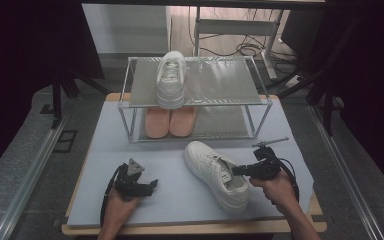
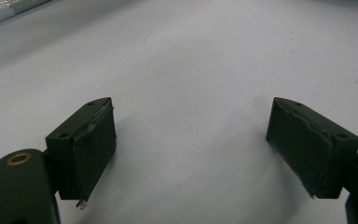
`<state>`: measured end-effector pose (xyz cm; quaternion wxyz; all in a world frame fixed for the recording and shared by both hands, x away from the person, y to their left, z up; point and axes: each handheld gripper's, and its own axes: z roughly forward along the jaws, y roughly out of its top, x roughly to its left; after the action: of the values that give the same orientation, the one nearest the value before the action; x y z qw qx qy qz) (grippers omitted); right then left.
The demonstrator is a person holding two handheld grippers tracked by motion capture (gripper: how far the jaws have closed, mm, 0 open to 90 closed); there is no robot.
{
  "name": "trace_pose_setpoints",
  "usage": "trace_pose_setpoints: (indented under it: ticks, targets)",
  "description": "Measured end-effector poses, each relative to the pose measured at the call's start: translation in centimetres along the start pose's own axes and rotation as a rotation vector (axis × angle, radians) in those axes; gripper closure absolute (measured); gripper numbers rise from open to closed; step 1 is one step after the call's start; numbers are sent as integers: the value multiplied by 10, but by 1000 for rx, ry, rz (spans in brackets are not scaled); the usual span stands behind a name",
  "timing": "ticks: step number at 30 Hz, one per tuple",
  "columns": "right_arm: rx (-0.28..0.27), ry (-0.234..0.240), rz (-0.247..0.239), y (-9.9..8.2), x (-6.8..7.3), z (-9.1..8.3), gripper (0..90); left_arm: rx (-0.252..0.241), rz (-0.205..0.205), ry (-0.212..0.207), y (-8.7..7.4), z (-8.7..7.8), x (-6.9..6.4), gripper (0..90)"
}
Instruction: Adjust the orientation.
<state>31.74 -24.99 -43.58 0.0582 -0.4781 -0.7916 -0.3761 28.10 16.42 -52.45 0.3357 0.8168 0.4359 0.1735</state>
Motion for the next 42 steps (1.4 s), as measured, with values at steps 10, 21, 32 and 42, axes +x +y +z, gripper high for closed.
trace_pose_setpoints:
  ticks: [10, 21, 32, 42]
  targets:
    - [-29, 41, 38, 2, -1, -9, 816, 0, -1, 0, 0, 0, 0, 158]
    - [-75, 121, 113, 6, -6, -22, 815, -2, -2, -1, 0, 0, 0, 159]
    - [-130, 184, 158, 13, -6, -41, 813, -2, -4, -1, 0, 0, 0, 159]
    - [-158, 235, 195, 18, -4, -54, 810, -1, -2, -1, 0, 0, 0, 158]
